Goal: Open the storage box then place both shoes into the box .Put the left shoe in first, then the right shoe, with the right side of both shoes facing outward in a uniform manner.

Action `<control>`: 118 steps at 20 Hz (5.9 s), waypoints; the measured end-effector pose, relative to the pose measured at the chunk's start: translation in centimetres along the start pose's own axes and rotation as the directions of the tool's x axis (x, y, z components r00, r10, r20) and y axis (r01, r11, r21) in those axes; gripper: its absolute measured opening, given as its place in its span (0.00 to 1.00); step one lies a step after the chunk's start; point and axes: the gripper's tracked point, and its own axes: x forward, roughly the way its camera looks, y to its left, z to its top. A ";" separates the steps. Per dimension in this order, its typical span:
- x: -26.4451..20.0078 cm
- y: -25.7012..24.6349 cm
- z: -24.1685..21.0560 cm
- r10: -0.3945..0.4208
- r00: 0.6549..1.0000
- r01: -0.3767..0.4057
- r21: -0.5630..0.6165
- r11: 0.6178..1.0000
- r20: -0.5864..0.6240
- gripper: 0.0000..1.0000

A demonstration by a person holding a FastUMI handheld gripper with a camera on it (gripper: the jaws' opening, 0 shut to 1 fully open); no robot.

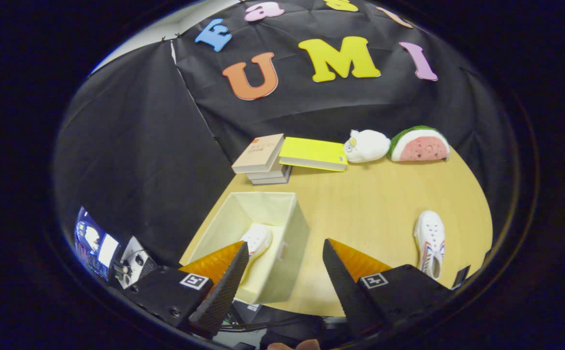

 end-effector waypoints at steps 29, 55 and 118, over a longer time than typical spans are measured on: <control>8.0 -32.0 -10.3 -0.132 0.916 0.221 0.201 0.954 -0.378 0.79; 2.1 -8.7 -1.2 0.039 0.986 0.015 0.319 0.948 -0.162 0.05; -9.3 -1.6 -4.7 -0.110 0.713 0.254 -0.109 0.961 0.692 0.99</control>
